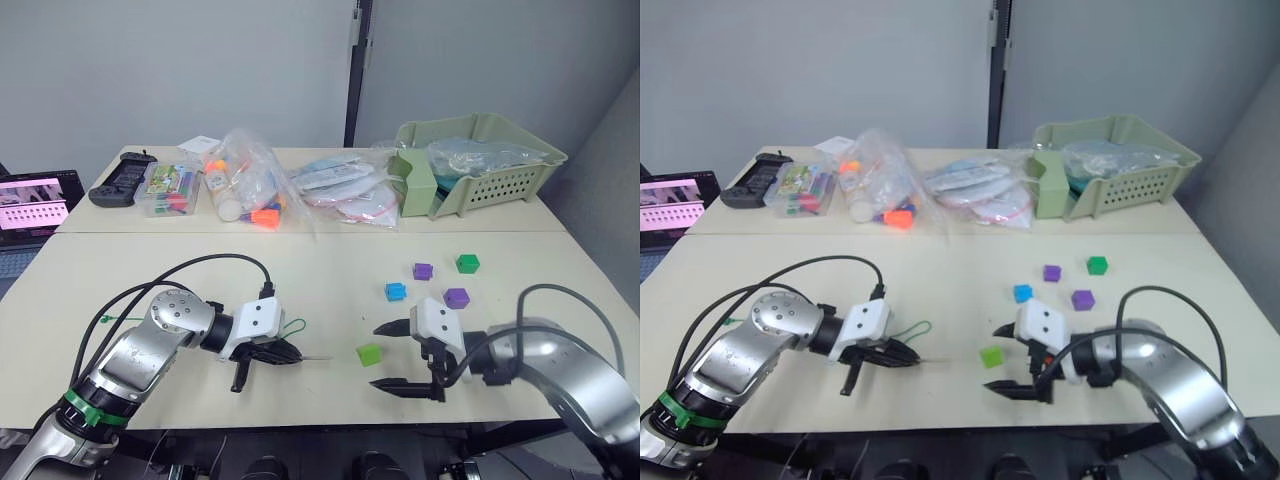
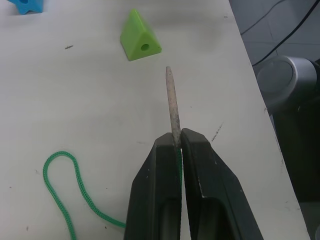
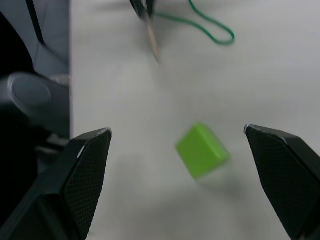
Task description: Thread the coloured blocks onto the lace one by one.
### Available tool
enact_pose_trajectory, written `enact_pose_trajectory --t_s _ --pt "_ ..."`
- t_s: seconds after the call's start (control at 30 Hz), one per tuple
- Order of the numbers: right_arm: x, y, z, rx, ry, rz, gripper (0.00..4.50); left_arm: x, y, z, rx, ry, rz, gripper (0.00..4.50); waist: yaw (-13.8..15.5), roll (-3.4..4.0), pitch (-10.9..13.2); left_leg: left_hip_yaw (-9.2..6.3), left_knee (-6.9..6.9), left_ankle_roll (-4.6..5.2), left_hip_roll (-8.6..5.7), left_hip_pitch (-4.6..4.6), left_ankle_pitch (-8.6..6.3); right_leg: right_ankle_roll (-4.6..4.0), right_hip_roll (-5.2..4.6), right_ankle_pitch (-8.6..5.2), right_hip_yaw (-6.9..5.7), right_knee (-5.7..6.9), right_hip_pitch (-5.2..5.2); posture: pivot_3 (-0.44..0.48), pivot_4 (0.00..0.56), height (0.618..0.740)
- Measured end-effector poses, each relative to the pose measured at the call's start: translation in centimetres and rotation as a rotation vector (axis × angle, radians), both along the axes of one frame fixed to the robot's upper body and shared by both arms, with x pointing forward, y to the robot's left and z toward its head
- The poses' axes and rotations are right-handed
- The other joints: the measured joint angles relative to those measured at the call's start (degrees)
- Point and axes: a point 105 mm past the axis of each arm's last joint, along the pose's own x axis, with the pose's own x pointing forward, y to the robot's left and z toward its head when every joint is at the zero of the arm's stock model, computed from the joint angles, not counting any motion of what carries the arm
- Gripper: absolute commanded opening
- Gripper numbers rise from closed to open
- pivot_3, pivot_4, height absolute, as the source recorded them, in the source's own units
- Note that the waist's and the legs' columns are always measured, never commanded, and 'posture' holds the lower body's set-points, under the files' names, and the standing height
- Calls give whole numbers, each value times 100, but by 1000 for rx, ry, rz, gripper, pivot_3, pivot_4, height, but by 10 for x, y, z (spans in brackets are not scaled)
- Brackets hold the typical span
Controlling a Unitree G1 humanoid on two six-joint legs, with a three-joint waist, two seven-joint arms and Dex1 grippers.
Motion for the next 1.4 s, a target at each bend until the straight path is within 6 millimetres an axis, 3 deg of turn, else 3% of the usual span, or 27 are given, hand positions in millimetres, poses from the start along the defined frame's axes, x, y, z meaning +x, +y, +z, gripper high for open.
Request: enact_pose_trajectory --t_s 0.23,0.43,0.53,0.73,0.9,1.17,1.4 --pt "29 -3 -22 -76 -34 137 4488 -6 -2 2 -5 12 8 0 24 -1 2 -12 1 0 1 -7 0 -3 -13 2 0 8 -6 0 150 740" --pt "35 3 -30 -60 -17 196 4488 -8 0 2 6 17 21 0 28 1 2 -25 1 0 0 -4 0 -4 -15 3 0 14 -6 0 150 740" --pt "33 4 -32 -52 -5 216 3240 -8 0 1 8 21 29 0 31 1 2 -30 1 0 0 -1 0 -4 -16 3 0 16 -5 0 150 740" --pt "34 2 -34 -49 4 216 1322 -9 -2 3 5 11 29 0 26 1 2 -31 1 0 1 10 0 -5 -16 3 0 16 2 0 150 740" --pt "35 1 -33 -38 4 190 1309 -11 -6 1 6 24 23 0 39 1 2 -30 1 0 1 12 0 -5 -16 4 1 18 4 0 150 740" --pt "29 6 -32 -80 -21 111 1309 9 -38 -8 71 -34 43 0 110 2 2 -26 9 0 -15 11 0 -5 -11 3 2 22 4 0 150 740" --pt "26 4 -30 -140 -47 85 1309 11 -42 -12 91 3 78 0 145 2 1 -26 14 0 -19 14 0 -4 -14 3 0 21 12 0 150 740"
